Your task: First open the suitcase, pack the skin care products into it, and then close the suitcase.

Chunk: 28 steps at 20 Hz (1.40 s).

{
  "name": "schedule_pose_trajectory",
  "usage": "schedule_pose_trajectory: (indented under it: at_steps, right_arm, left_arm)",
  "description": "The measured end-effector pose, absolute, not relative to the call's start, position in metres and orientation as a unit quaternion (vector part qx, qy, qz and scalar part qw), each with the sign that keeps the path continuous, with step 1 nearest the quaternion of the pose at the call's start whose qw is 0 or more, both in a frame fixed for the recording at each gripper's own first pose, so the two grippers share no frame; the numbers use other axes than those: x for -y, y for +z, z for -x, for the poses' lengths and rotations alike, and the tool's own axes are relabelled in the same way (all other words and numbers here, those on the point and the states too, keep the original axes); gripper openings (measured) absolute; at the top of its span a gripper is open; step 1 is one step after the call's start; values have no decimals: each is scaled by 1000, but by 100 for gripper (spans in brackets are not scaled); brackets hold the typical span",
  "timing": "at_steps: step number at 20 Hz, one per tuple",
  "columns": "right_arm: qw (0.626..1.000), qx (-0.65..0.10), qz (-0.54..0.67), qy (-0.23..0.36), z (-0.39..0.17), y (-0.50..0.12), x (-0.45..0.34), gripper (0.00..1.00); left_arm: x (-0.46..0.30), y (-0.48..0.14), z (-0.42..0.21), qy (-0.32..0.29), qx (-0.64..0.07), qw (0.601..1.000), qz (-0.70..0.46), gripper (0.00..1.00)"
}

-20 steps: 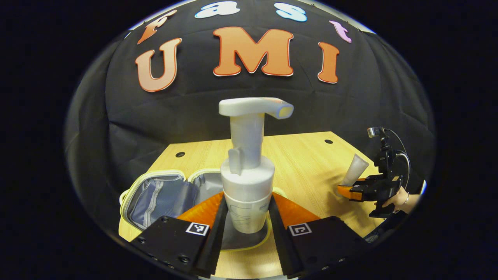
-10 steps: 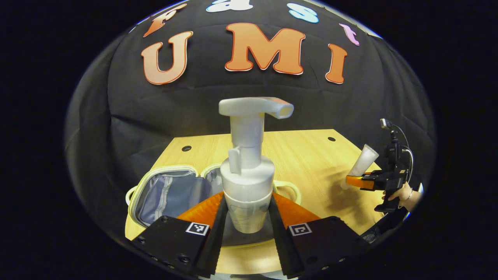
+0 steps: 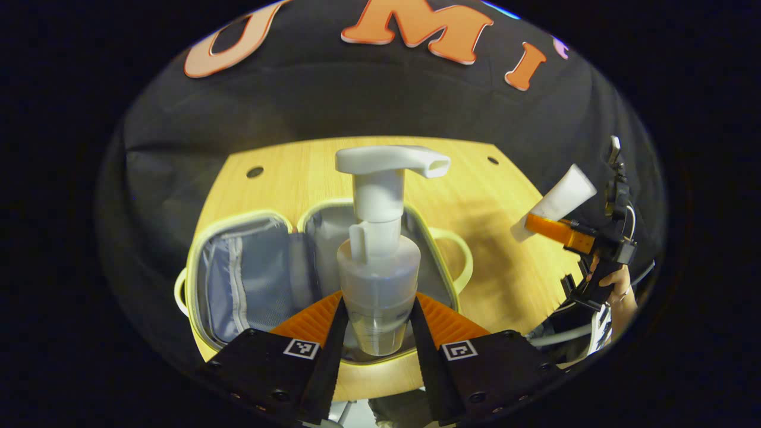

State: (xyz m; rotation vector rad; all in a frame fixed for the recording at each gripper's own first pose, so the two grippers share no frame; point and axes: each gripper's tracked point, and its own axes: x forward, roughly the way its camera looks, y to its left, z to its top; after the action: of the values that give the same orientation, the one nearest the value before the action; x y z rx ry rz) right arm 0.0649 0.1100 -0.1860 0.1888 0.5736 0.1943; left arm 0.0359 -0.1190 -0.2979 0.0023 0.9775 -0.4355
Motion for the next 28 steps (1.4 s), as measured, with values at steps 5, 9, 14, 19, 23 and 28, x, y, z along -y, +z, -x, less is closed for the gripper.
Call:
schedule_pose_trajectory:
  at_steps: [5, 9, 14, 19, 23, 28]
  right_arm:
    - [947, -289, -106, 90, -53, -180, -134, 40]
    - [948, -293, -104, 69, -48, -182, -132, 40]
    - [946, -299, -110, 55, -43, -184, -135, 40]
    - [943, -307, -109, 61, -45, -186, -143, 40]
    - [943, -306, -105, 74, -47, -182, -153, 40]
    - [941, -311, -91, 99, -48, -176, -174, 40]
  left_arm:
    - [122, -334, -53, -225, -534, 815, -16, 60]
    - [131, -362, -68, -223, -564, 795, -8, 60]
    - [121, -394, -79, -206, -581, 786, -45, 60]
    - [124, -381, -91, -209, -556, 803, -57, 64]
    - [129, -367, -96, -209, -532, 819, -44, 100]
    - [119, -340, -95, -204, -491, 845, -50, 100]
